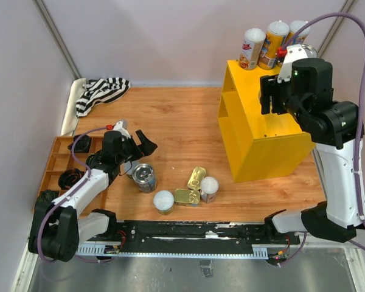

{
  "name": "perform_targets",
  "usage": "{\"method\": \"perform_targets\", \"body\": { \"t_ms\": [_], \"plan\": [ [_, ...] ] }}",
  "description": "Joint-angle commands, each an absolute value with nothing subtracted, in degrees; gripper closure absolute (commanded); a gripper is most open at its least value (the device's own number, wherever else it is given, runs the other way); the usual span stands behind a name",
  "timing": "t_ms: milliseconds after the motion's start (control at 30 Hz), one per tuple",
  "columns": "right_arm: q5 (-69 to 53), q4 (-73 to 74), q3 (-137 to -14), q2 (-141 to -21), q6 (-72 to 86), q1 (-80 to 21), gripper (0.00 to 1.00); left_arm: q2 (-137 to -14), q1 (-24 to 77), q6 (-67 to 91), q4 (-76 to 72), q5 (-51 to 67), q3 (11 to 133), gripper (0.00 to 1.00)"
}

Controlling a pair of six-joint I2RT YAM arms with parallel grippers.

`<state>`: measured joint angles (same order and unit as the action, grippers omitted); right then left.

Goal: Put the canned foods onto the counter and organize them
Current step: Place the canned food on the counter.

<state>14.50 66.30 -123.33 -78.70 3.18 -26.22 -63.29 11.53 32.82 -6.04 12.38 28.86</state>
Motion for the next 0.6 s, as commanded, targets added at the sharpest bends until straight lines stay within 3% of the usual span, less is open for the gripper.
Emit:
{"method": "perform_targets", "body": {
  "t_ms": [0, 200, 400, 433, 500, 567],
  "plan": [
    [13.9, 67.6, -121.7, -78.0, 5.4, -22.1, 0.99, -64.1, 12.9, 32.4, -8.6, 13.6, 30.4, 0.00],
    [10.7, 68.2, -121.3, -79.5, 5.5, -16.8, 0.97, -64.9, 14.3, 32.6, -8.8, 13.3, 31.0, 0.00],
    [8.5, 68.7, -122.3, -81.8, 5.9, -13.4, 0.83, -64.9, 14.8, 32.6, -8.4, 12.8, 30.9, 0.00],
    [8.1, 68.7, -122.5, -82.1, 5.9, -13.2, 0.78, -65.0, 14.9, 32.5, -8.5, 12.8, 31.1, 0.00],
    [7.8, 68.6, -122.7, -82.5, 5.9, -12.8, 0.51, -65.2, 15.0, 32.2, -8.6, 12.8, 31.2, 0.00],
    [7.7, 67.9, -122.4, -82.5, 5.9, -12.6, 0.33, -65.5, 15.1, 32.1, -8.7, 12.9, 31.3, 0.00]
  ]
}}
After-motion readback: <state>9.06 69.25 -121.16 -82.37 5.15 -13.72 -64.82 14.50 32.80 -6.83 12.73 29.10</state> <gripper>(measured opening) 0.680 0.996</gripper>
